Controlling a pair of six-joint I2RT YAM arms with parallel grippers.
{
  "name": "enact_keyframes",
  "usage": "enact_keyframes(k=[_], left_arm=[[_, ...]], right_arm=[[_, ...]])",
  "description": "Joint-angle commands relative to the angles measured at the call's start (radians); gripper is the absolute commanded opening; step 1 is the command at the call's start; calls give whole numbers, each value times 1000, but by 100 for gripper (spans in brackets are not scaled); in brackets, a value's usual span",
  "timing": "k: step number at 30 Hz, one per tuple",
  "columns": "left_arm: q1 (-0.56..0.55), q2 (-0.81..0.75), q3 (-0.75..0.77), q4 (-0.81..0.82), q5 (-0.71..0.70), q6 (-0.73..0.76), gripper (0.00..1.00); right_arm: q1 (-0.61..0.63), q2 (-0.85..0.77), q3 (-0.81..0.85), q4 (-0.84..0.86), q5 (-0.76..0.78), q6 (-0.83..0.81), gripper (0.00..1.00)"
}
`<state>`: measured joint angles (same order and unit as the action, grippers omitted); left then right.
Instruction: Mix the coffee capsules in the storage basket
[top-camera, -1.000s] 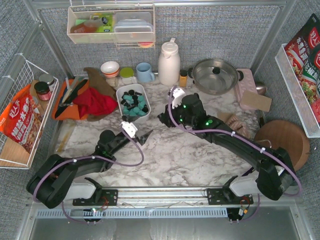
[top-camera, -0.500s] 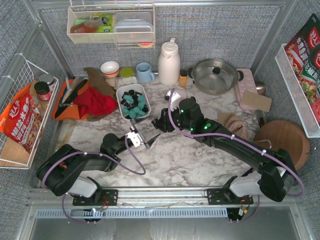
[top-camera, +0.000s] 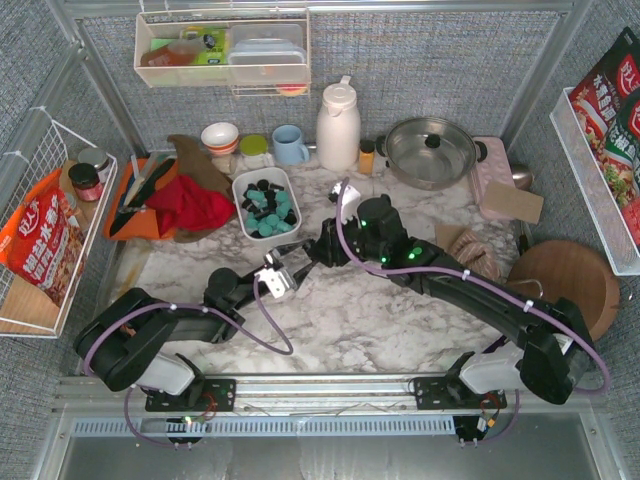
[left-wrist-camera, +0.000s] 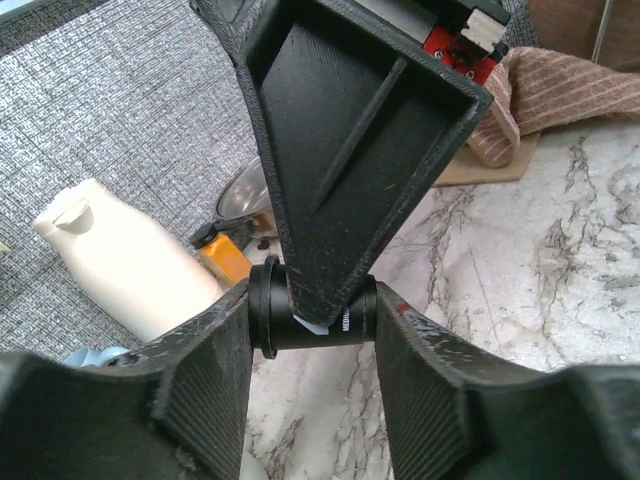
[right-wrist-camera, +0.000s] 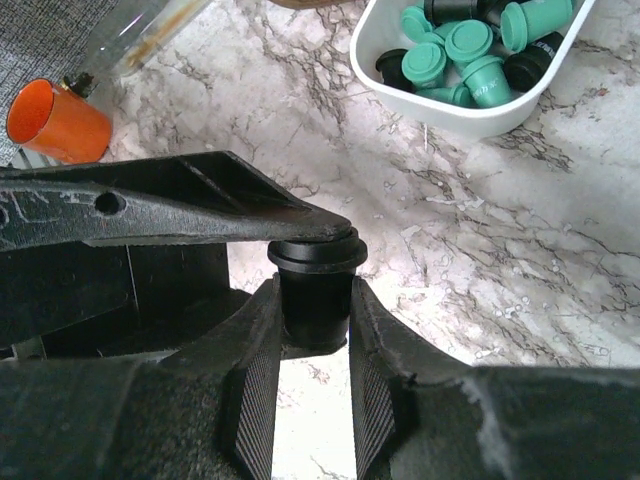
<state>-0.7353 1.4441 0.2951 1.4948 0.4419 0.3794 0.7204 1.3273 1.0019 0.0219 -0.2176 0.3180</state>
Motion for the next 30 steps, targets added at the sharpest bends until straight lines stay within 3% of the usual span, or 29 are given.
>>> enact_keyframes(k=[1,9,13,16,23,30], left_arm=[[-7,-3,4,38,-21,26,50],[-9,-22,0,-6,-136,18,38],[-7,-18,-23,16,-227,-33,36],[5,-29,-20,-27,-281,-69,35],[45,-105,32,-252,-469,-161,35],[135,-120,142,-519,-585,-284,37]], right_arm=[[1,-7,1,4,-2,13,28],[-7,-18,13,-66,72,-10,57],[-18,-72,21,-103,139,-62,59],[-19,-126,9,-143,280,-114,60],[-23,-216,-136,-111,675,-255,71],[-26,-279,-317,70,808,-312,78]])
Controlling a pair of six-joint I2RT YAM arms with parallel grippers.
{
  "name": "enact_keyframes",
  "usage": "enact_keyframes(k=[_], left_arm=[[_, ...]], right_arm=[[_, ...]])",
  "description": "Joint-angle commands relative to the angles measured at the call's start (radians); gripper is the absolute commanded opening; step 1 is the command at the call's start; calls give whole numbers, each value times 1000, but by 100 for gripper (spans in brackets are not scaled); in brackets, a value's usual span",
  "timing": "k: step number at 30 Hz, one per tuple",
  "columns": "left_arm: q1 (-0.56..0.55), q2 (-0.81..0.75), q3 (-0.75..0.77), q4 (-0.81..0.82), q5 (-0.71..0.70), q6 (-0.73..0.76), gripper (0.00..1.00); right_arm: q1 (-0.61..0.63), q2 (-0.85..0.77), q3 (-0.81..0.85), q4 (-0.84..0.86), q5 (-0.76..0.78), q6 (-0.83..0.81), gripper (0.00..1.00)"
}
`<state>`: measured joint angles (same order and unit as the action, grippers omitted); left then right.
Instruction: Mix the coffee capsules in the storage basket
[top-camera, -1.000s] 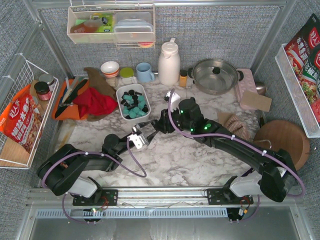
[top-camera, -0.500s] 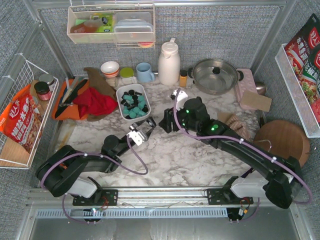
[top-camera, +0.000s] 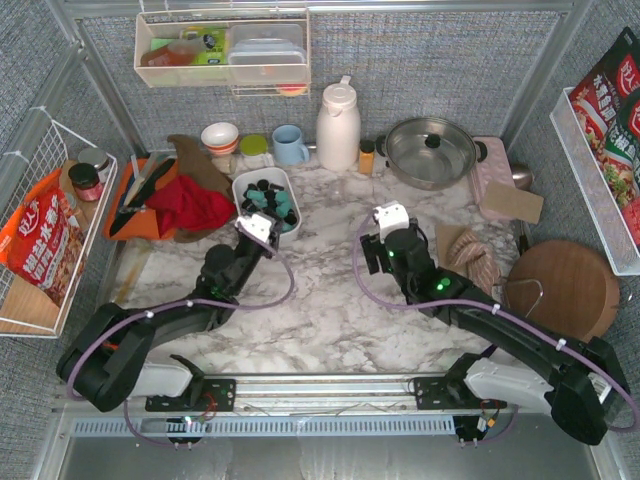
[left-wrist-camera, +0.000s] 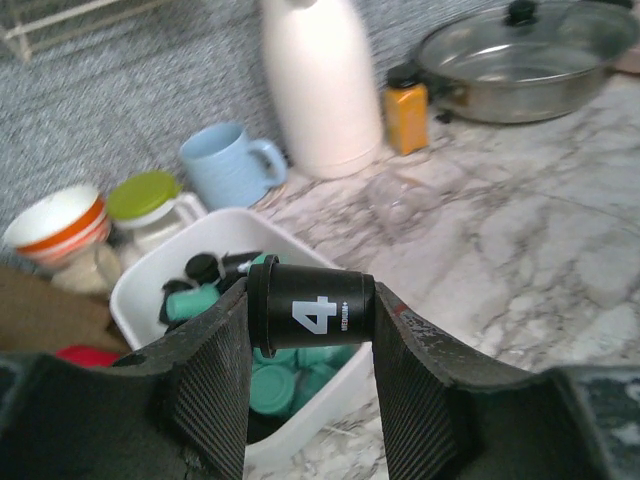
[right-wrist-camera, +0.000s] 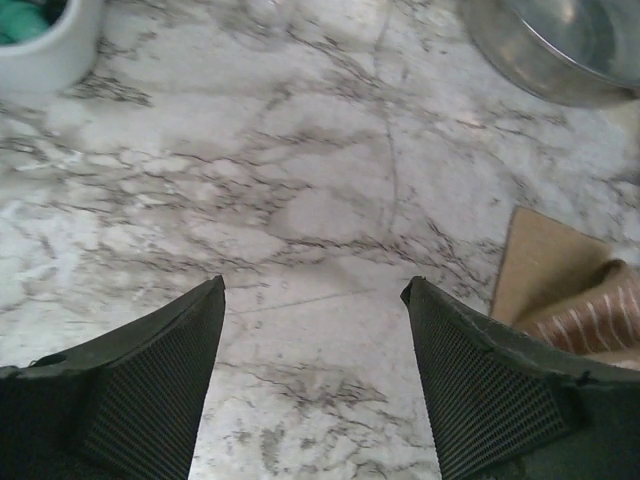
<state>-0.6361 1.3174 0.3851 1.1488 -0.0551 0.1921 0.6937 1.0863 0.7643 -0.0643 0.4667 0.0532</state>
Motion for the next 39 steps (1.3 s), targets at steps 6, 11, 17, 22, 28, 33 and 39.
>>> enact_keyframes(k=[6,11,17,22,28,33,39], left_arm=[[97,78,149,-286,-129,-172,37],[128,156,225,-363,-136,-240,37],[147,282,303,-391,-140,-312,38],[150,388,368,-358,-140,-336,41],[151,464,441,-326,-104,-364,58],[151,457,455,-338,-89,-384,94],[153,350,384,-312,-208,-342,99]], right_arm=[[0,-65,-199,303,110,-102,99],[-1,-65,-196,267,93,-92,99],[-2,-124,-219,259,89,-101,99],[-7,-150,-230,265,83,-101,99],[-8,-139,-229,255,74,-101,99],[-13,-131,-228,256,73,-105,99],[-17,-92,-222,263,77,-123,99]])
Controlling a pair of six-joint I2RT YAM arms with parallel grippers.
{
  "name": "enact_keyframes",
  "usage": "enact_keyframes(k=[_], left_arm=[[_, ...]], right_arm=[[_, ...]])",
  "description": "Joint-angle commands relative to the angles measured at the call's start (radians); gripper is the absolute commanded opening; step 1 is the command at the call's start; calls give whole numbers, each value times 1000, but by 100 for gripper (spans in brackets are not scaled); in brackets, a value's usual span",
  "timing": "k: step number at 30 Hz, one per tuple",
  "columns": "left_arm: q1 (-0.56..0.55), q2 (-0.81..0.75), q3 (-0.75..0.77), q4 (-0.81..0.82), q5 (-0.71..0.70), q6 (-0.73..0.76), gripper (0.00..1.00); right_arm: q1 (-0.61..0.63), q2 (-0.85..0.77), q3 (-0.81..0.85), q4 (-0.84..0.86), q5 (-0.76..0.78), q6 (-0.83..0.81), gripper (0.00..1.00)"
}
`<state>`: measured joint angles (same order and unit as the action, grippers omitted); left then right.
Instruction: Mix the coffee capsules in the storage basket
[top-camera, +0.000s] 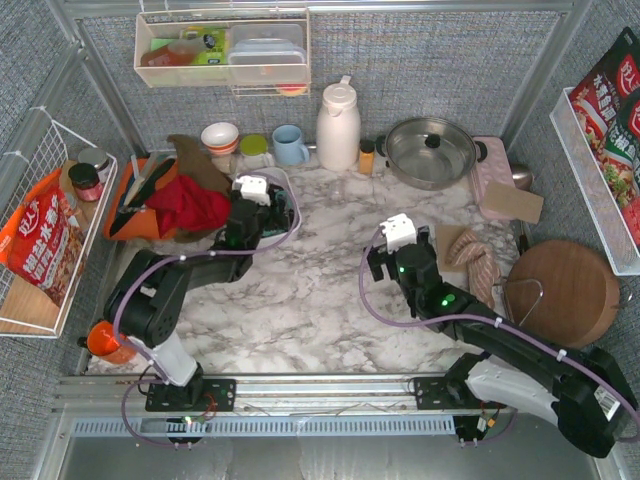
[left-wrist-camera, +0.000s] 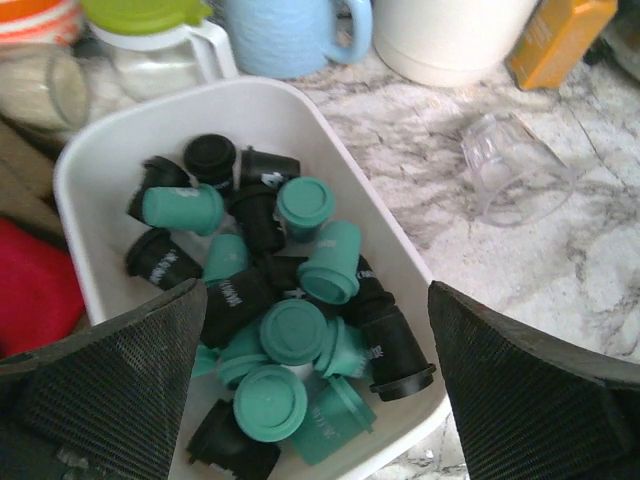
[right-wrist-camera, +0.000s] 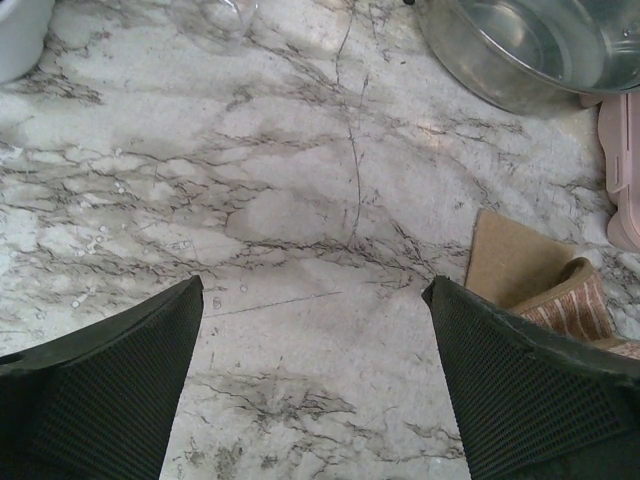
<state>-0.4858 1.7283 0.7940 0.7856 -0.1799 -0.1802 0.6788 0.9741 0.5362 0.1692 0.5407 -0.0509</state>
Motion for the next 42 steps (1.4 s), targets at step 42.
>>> enact_keyframes(k=[42], left_arm=[[22,-831,-845,316,-467,280,99]], right_arm=[[-367,307,-253,631,129,88,99]])
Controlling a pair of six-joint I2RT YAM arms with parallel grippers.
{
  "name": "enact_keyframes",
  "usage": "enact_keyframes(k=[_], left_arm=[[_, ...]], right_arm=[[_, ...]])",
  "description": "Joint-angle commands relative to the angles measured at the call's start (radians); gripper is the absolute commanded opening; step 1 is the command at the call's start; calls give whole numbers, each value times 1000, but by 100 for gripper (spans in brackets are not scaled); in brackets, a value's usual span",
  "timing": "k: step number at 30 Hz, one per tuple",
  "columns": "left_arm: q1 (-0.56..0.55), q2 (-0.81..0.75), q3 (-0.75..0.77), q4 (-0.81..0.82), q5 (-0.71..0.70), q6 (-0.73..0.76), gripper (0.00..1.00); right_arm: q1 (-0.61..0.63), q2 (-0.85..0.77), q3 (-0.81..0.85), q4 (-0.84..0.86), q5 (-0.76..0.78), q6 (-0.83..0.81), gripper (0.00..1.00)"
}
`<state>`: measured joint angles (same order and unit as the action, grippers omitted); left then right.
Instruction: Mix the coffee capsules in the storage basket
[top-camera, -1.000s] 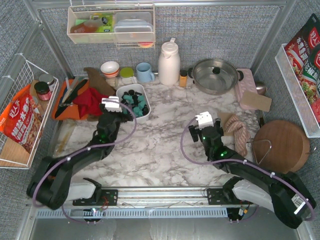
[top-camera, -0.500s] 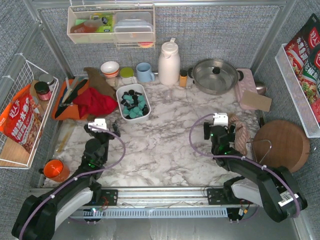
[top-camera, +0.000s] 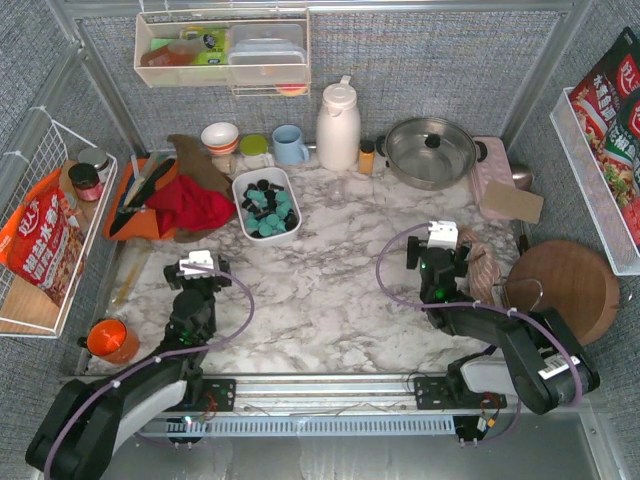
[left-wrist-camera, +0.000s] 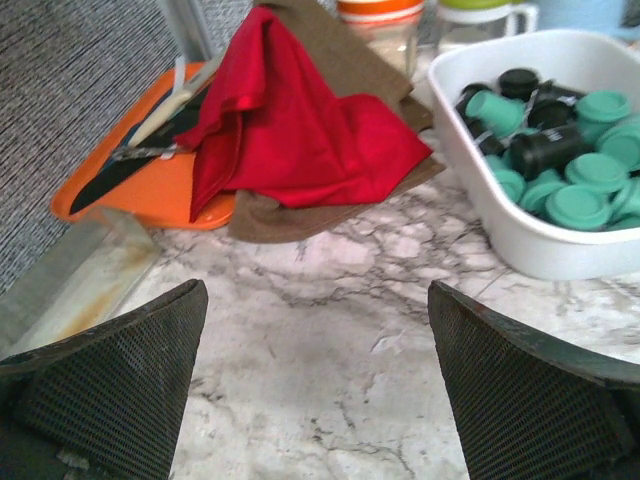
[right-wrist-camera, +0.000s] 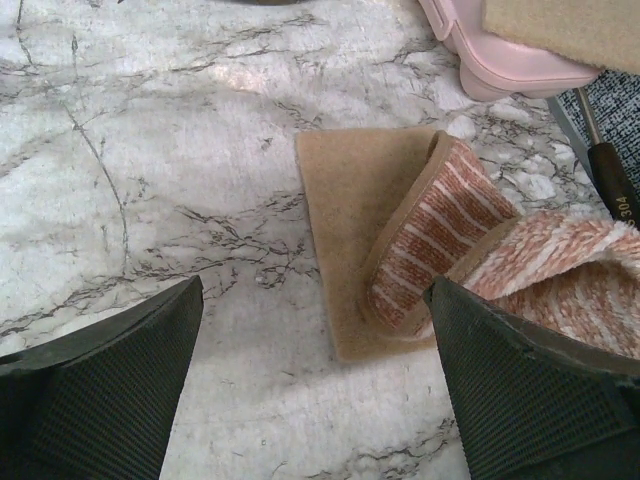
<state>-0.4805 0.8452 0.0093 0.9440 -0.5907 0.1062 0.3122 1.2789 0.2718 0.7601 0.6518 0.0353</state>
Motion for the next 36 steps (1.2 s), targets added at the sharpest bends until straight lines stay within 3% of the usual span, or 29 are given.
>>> enact_keyframes(k=[1,18,27,30,33,36], left_arm=[[25,77,-77,194,-61,-19,99],[80,248,-10,259,-52,-1,99],[130,494,105,367,-64,47,100],[161,542,111,438,-17,39,100],[204,568,142,416,8,13,100],[241,559,168,354,52,-14,100]], right_arm=[[-2,-1,8,43,16,3,99],[-77,12,3,72,-2,15,99],[-95,32,9,92,-24,1,99],[-114,71,-16,202,-47,-14,99],[-130,224,-78,491,-54,-32,99],[-120,192,-49,368,-130,-50,99]])
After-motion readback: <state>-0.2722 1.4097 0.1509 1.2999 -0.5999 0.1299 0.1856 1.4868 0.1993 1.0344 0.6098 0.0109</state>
